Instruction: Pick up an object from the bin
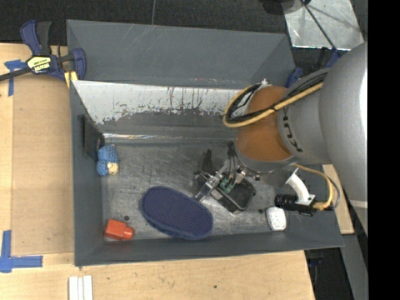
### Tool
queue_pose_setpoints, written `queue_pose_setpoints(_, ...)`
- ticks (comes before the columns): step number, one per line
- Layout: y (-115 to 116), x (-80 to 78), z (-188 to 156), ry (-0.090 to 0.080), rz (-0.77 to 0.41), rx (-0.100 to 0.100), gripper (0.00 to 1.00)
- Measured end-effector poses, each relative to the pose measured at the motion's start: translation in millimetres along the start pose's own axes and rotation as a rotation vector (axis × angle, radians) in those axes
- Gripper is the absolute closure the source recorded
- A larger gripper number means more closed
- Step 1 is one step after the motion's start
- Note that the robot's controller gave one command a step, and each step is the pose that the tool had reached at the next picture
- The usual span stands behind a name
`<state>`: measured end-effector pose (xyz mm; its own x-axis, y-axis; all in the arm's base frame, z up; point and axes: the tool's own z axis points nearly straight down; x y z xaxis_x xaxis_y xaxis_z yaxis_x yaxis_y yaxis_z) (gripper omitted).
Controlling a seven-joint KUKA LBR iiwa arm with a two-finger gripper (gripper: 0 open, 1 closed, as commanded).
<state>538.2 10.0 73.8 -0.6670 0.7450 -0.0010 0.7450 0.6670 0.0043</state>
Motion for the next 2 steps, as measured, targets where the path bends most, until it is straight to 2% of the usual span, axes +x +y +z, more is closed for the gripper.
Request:
queue_pose_setpoints(1, 0.9, -0.8, -1.7, -0.001, -0.003, 0.001, 0.00)
queue_pose_setpoints(2, 2.1, -3.9, -4.4, -0.010, -0.002, -0.004, 1.00)
